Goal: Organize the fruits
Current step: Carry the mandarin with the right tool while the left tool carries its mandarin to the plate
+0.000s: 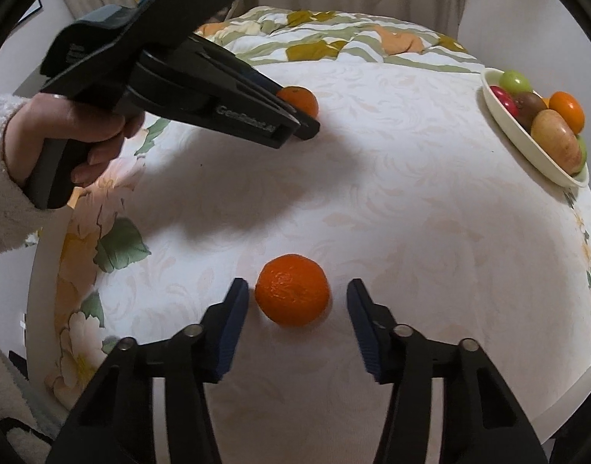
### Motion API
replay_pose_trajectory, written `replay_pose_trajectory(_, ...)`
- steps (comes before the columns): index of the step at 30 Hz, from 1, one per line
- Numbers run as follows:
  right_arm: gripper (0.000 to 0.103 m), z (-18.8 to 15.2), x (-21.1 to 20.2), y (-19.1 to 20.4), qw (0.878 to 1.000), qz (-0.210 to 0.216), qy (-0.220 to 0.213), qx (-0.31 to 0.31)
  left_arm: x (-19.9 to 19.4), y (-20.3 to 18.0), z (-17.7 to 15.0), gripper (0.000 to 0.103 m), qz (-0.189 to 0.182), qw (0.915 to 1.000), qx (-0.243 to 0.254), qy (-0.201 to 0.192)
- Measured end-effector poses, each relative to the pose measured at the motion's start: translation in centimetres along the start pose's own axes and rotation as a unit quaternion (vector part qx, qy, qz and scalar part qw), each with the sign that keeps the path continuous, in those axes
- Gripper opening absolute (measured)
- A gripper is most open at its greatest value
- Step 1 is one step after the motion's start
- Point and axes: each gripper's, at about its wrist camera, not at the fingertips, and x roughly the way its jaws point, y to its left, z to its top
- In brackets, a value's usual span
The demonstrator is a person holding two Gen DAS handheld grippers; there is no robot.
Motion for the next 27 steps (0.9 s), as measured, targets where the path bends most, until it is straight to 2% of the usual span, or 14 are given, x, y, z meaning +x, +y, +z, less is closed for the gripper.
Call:
replay_pose_trajectory(1, 0.037, 0.1, 0.2, -0.1, 1.0, 0.002, 0.002, -0.002, -0.1, 0.1, -0.2, 0.045, 0.001, 1.0, -0.004, 0.001)
replay_pose_trajectory(4, 0.034, 0.1, 0.2, -0.2, 1.0, 0.006, -0.001, -0.007, -0.4, 0.5, -1.0, 0.045, 0.006, 0.9999, -0.016, 0.004)
replay_pose_trajectory(13, 0.034, 0.4, -0.9, -0.2, 1.0, 0.001, -0.017, -0.017, -1.7, 0.8, -2.2, 0.045, 0.018, 0.9987, -0.047, 0.005)
replay_pose_trajectory(22, 0.033, 1.2, -4.6, -1.2, 0.999, -0.011, -0.049, -0.002, -5.7, 0.1, -1.8, 0.045, 0.025, 0.9968, -0.072, -0.023)
replay_pose_trajectory(27, 0.033, 2.3, -7.5, -2.0, 0.996, -0.034, -0.078, -0.005, -8.9, -0.4, -0.8, 0.045, 0.03, 0.9942, -0.087, -0.054)
